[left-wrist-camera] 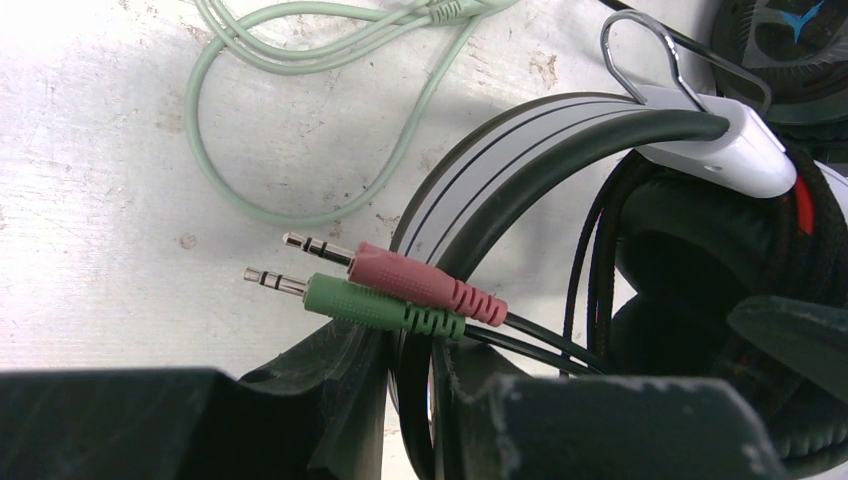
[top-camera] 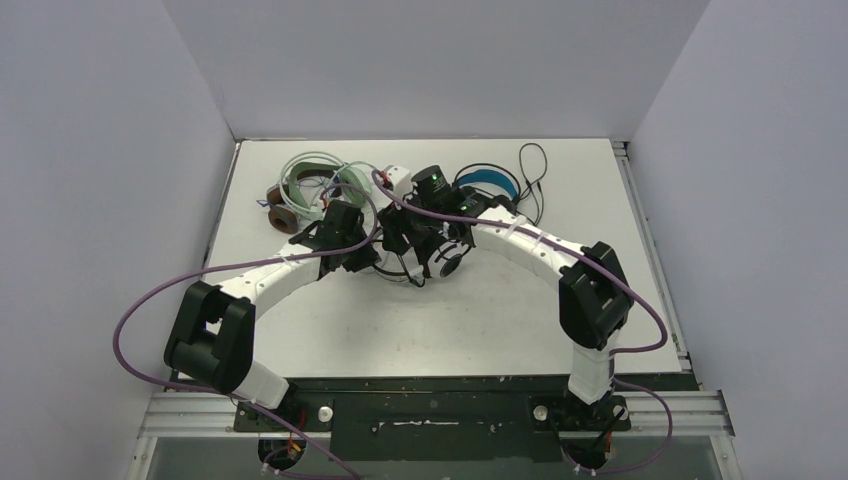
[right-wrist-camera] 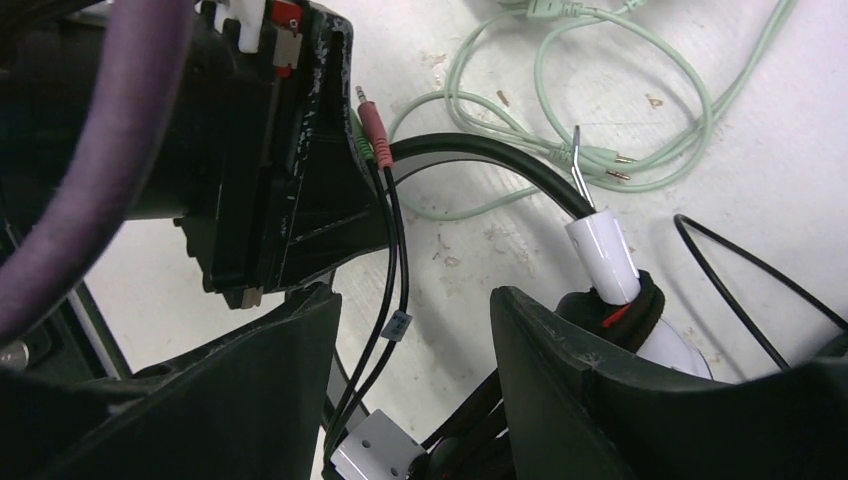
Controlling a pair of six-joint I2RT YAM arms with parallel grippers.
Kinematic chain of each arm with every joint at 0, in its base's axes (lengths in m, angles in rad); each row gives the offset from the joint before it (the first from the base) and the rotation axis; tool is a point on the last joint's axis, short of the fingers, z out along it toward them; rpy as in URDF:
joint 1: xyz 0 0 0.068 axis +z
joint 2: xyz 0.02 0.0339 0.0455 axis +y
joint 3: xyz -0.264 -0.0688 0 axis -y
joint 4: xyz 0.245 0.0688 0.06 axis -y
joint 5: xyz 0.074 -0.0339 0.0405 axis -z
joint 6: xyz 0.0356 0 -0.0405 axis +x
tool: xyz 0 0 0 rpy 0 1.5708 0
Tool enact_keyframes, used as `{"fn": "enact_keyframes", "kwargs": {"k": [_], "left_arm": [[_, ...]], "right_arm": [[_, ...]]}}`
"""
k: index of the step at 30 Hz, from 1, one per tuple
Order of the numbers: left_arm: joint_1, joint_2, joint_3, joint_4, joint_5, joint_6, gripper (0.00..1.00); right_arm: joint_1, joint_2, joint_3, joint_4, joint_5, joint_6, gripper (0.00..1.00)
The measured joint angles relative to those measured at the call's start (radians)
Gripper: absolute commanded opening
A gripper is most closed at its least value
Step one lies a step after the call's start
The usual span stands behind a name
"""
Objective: Wrap the headphones
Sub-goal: Wrap the headphones cable around the headphones.
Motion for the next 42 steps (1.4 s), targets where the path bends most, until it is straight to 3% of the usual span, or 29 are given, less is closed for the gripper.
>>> {"fn": "enact_keyframes", "kwargs": {"k": [10,17,21,25,42], "left_arm": [[0.0,-0.004,0.0,0.0,0.0,0.012,0.0],[0.0,-0.01,0.0,-0.008,0.0,0.015,0.0],[0.0,-0.013,0.0,-0.014,0.0,0.015,0.0],[0.0,-0.015,0.0,-0.013,0.0,0.014,0.0],[0.0,-0.015,0.0,-0.013,-0.062,0.041,0.0]], "right_arm": [[-0.024,0.021,0.015,-0.015,-0.108,0.0,0.54],[-0.025,0.055,0.026,-0.038,-0.136,0.001,0.45],[-0.025,0.067,0.039,-0.045,-0.148,0.008,0.27],[-0.025,0.085,0.063,-0.049,-0.153,0.021,0.0],[-0.072,0.103,0.151,-0.24,-0.038,0.023,0.0]]}}
